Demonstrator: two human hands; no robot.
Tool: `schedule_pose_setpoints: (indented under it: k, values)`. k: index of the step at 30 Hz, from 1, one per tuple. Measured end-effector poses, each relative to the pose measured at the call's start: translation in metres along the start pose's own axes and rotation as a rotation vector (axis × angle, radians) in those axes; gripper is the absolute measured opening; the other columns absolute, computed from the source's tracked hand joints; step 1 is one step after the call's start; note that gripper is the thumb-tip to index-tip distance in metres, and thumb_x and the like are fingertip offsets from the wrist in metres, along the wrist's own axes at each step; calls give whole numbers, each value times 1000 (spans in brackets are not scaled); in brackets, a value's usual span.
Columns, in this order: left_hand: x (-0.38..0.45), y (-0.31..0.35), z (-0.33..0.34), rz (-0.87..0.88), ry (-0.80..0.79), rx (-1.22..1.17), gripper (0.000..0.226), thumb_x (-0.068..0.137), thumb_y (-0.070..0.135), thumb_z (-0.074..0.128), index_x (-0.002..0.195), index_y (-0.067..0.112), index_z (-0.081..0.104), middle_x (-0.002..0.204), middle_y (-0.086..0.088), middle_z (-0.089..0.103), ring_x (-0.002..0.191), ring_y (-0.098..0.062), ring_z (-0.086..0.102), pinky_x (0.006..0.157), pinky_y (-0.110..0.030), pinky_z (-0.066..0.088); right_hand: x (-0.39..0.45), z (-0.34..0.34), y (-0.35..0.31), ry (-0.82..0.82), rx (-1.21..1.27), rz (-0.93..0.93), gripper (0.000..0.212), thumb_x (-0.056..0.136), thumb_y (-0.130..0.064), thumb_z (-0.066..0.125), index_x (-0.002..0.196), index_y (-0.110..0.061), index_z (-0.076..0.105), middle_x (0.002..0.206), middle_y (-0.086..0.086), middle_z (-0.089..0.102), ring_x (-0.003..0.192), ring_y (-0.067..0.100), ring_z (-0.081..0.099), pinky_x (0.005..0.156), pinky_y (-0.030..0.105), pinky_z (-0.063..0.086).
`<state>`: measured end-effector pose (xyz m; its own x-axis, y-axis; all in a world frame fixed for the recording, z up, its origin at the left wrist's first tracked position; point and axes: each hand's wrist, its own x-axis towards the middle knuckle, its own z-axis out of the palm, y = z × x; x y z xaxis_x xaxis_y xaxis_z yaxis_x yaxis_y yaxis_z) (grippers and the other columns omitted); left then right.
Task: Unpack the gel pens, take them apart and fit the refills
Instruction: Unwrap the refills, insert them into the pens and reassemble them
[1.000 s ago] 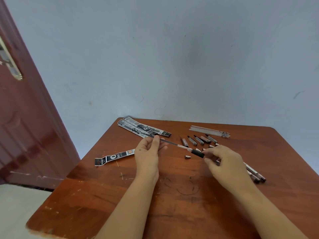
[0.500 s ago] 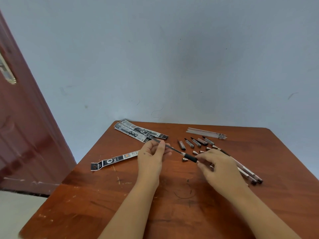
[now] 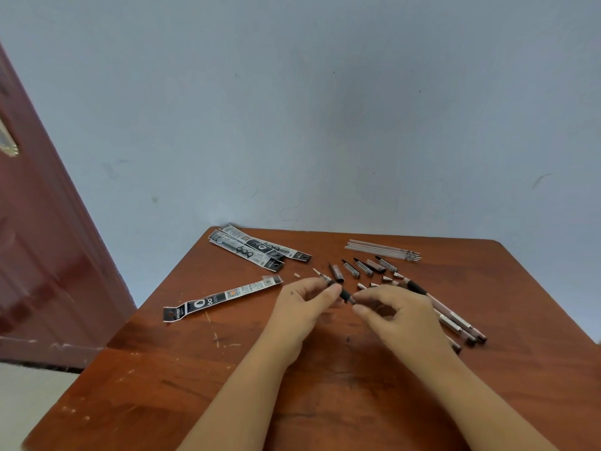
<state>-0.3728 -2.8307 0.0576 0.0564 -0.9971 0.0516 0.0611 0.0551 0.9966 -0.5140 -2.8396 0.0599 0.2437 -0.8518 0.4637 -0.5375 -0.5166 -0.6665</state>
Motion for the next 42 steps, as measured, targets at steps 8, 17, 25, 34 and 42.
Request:
schedule_pose_setpoints:
  k: [8,17,25,34,42]
  values:
    - [5,14,-14,75,283,-271,22,93,14,42,77,17,57,55,2,61,45,-4,56,46,-16,49,1,4,7,8,-88,-9,16,82,-15,60,94,-11,70,88,-6,62,78,0,51,71,7,39]
    - [7,-2,-18,451,301,635,24,90,17,50,111,18,62,86,6,56,79,-6,48,67,-3,33,18,23,17,-216,-380,55,31,90,-24,47,118,-16,56,119,0,57,111,12,48,95,23,36]
    - [11,-10,-23,353,230,895,27,91,25,47,115,24,59,98,-1,56,94,-14,48,72,-19,30,32,44,19,-189,-466,86,29,91,-21,44,115,-14,59,112,5,54,104,16,49,88,22,37]
    - [14,-7,-24,233,158,1008,30,92,24,46,121,25,55,109,-2,57,102,-16,49,80,-22,35,31,21,16,-19,-99,139,20,82,-10,60,101,-9,67,104,6,67,86,7,52,83,17,38]
    - [12,-8,-20,255,92,982,27,88,19,53,113,25,62,99,-3,59,96,-16,51,78,-24,36,33,17,18,-43,-112,18,20,82,-7,59,100,-8,67,99,7,66,82,6,48,65,-1,36]
